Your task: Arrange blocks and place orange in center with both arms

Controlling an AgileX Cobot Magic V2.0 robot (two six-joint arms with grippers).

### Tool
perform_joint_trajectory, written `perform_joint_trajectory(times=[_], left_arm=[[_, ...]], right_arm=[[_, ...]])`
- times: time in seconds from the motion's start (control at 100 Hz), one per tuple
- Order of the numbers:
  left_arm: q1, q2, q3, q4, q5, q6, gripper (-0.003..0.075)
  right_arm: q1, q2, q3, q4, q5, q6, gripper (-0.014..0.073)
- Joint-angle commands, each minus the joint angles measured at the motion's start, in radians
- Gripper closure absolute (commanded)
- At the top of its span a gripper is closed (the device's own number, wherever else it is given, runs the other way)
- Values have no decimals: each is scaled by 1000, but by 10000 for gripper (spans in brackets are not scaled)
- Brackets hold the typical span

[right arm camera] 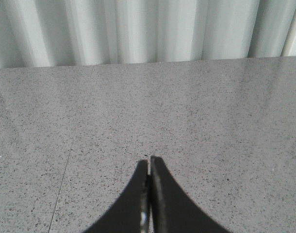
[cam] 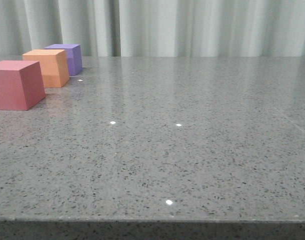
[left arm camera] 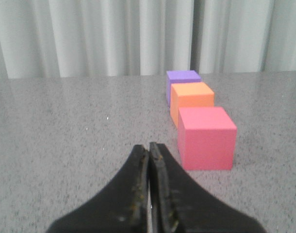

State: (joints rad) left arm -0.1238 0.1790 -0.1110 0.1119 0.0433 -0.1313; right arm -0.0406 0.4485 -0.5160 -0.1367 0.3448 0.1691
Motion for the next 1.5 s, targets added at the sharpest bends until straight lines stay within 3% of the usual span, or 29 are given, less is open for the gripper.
perform_joint_trajectory(times=[0.0, 0.3, 1.49], left_arm=[[11, -52, 25, -7, -84, -5, 739], [34, -217, 153, -14, -80, -5, 739], [34, -215, 156, -14, -69, -5, 739]], right_arm=[[-5, 4, -24, -4, -86, -6, 660], [-5, 4, -24, -4, -86, -6, 660], [-5, 4, -24, -4, -85, -6, 660]])
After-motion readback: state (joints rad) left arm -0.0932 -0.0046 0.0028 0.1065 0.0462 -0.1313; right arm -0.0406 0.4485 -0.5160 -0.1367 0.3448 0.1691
